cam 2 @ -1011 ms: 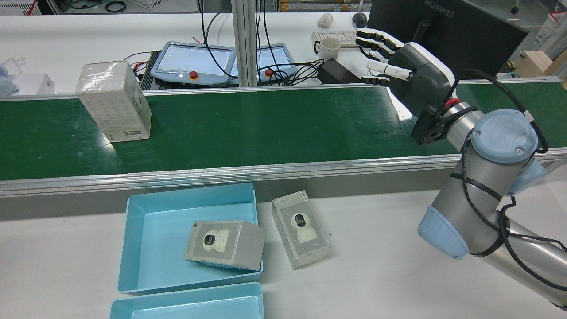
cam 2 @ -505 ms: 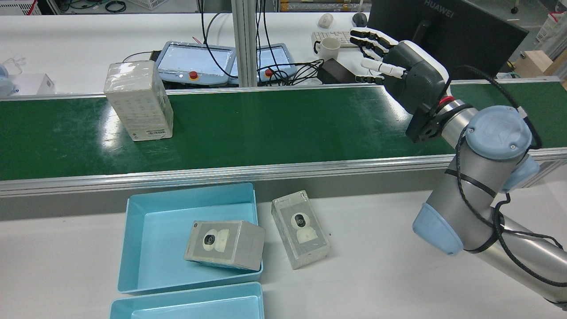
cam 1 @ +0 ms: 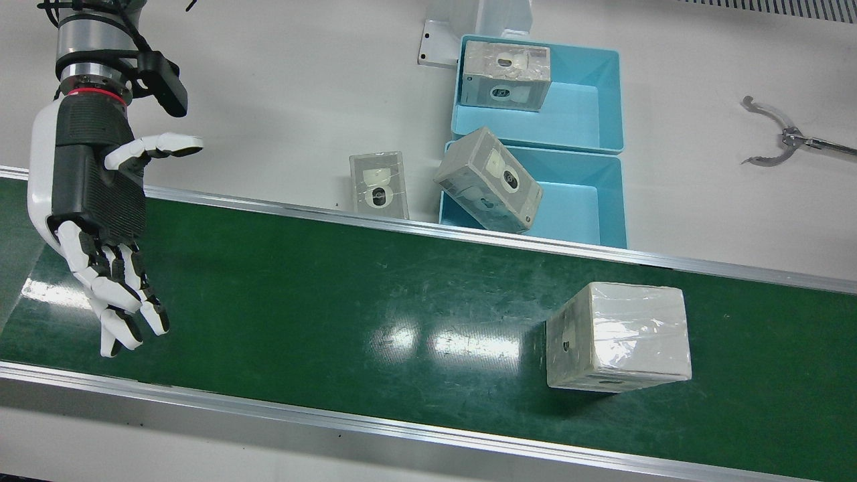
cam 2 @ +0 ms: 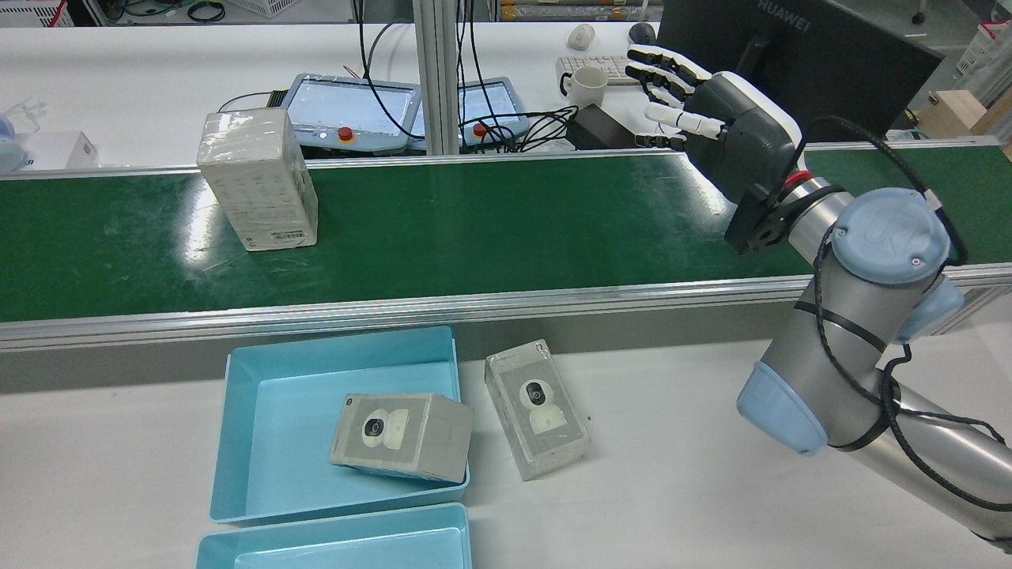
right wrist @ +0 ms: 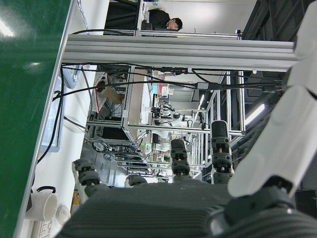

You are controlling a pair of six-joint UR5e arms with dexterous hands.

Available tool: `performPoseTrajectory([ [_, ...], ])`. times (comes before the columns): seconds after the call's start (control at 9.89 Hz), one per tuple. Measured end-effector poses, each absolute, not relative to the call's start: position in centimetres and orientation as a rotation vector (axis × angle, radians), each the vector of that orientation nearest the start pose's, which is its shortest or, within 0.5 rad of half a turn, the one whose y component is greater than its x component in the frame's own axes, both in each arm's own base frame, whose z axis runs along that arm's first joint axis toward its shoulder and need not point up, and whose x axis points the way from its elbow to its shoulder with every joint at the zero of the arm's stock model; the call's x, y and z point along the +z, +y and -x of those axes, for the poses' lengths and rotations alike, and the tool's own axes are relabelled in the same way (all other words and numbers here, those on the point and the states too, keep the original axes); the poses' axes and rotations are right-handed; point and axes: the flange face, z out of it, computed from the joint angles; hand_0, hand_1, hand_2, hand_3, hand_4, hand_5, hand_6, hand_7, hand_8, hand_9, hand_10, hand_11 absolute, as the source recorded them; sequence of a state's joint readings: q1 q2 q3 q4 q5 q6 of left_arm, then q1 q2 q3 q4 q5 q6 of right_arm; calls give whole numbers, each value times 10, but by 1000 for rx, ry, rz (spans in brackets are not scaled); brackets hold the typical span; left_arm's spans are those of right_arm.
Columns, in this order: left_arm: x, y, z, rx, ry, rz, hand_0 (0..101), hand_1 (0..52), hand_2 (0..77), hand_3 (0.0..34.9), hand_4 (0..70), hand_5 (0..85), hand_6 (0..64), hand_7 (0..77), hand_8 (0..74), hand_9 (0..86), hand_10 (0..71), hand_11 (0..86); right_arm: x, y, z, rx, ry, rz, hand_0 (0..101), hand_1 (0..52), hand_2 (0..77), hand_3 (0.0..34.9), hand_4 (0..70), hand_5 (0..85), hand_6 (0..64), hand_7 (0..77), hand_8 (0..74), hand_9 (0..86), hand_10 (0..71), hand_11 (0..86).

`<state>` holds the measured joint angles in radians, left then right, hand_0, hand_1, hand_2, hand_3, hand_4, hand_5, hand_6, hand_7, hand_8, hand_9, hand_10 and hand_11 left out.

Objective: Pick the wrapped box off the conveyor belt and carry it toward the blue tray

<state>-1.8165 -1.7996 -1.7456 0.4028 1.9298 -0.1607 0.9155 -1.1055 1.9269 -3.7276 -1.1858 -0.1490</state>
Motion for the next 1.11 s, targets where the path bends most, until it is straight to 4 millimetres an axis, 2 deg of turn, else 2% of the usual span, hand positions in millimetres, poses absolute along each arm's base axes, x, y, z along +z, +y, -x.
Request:
performPoseTrajectory([
  [0.1, 522, -510, 229, -2244, 2225, 306, 0, 0, 11, 0, 0, 5, 0, 5, 5, 0, 5, 0, 331, -557, 213, -2077, 2604, -263, 382, 71, 147, 300, 153, 202, 0, 153, 0, 16, 65, 93],
  [0.51, 522, -510, 229, -2244, 2225, 306, 0, 0, 11, 0, 0, 5, 0, 5, 5, 0, 0, 0, 333, -559, 216, -2087, 2601, -264, 383, 71, 147, 301, 136, 180, 0, 136, 0, 16, 65, 93],
  [1.11, 522, -510, 229, -2244, 2225, 306, 0, 0, 5, 0, 0, 5, 0, 5, 5, 0, 0, 0, 335, -562, 220, -2099, 2597, -267, 382, 71, 147, 301, 142, 196, 0, 147, 0, 16, 65, 104],
])
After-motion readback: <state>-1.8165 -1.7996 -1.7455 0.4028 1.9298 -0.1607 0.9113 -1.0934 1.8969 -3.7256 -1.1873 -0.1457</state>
